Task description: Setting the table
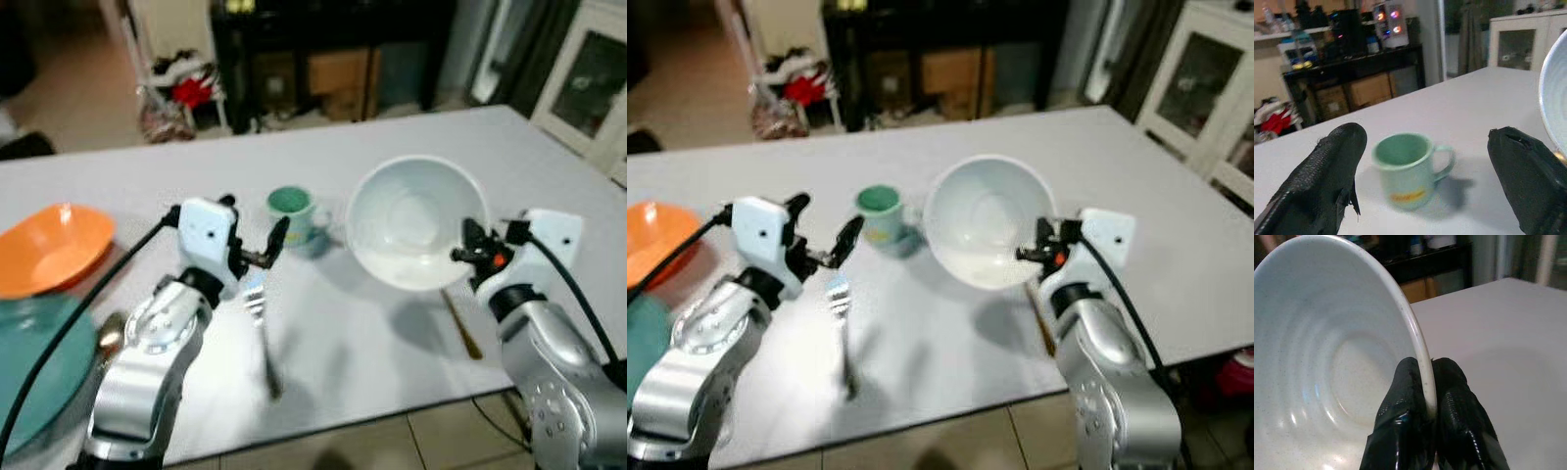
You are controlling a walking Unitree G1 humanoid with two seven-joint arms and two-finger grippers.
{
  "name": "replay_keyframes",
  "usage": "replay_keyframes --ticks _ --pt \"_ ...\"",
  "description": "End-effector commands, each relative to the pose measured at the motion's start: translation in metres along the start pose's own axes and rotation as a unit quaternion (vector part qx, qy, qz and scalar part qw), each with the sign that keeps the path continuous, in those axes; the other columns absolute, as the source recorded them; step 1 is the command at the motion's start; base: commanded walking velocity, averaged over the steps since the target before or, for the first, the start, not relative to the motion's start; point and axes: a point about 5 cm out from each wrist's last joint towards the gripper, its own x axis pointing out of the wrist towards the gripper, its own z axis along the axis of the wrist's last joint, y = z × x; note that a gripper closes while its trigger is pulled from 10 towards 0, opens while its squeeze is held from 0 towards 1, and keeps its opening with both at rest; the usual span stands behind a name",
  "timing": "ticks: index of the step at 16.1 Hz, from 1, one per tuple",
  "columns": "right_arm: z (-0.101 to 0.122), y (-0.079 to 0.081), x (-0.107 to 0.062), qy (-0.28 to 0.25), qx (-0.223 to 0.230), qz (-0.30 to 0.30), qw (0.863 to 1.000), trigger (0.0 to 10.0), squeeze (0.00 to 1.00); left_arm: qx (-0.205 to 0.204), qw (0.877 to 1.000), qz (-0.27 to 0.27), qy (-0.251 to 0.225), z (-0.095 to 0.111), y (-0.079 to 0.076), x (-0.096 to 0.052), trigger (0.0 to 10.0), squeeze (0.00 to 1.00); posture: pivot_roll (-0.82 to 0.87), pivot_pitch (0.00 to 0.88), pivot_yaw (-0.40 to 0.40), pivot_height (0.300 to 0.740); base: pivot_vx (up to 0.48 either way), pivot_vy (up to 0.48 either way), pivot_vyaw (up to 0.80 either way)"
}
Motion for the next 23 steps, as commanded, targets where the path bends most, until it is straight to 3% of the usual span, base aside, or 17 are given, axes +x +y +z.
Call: replay_keyframes --ticks 1,4,8,10,14,18,21,23 --pt "0.008 -0.003 0.0 -0.018 0.002 -0.006 1.0 10.0 0.0 0.001 1.0 -0.005 -0.006 0.003 -0.004 0.001 10.0 0.0 -0.01 0.0 0.041 0.74 0.322 0.0 0.0" --pt "0.011 -0.006 0.011 -0.007 0.036 -0.007 0.999 10.0 0.0 0.004 1.0 -0.017 -0.007 0.005 -0.006 0.002 10.0 0.0 0.0 0.0 0.038 0.74 0.104 0.0 0.0" --pt "0.018 -0.029 0.043 0.014 0.083 -0.045 0.995 10.0 0.0 0.029 0.998 -0.055 0.0 0.006 -0.008 0.001 10.0 0.0 0.02 0.0 0.042 0.74 0.0 0.0 0.0" --pt "0.022 -0.043 0.075 0.036 0.121 -0.057 0.99 10.0 0.0 0.043 0.995 -0.091 -0.004 0.01 -0.007 0.001 10.0 0.0 0.03 0.012 0.053 0.74 0.0 0.0 0.0" --pt "0.019 -0.061 0.121 0.072 0.199 -0.045 0.976 10.0 0.0 0.063 0.984 -0.164 0.008 0.015 -0.011 0.001 10.0 0.0 0.08 0.044 0.072 0.74 0.0 0.0 0.0" --pt "0.023 -0.062 0.141 0.103 0.253 -0.034 0.961 10.0 0.0 0.076 0.972 -0.223 0.016 0.022 -0.015 -0.002 10.0 0.0 0.13 0.094 0.087 0.74 0.0 0.0 0.0" --pt "0.025 -0.062 0.148 0.114 0.256 -0.036 0.959 10.0 0.0 0.074 0.965 -0.251 0.027 0.024 -0.017 -0.006 10.0 0.0 0.15 0.126 0.092 0.74 0.0 0.0 0.0" --pt "0.022 -0.06 0.151 0.134 0.233 -0.045 0.962 10.0 0.0 0.072 0.961 -0.263 0.035 0.025 -0.021 -0.011 10.0 0.0 0.16 0.143 0.089 0.74 0.0 0.0 0.0"
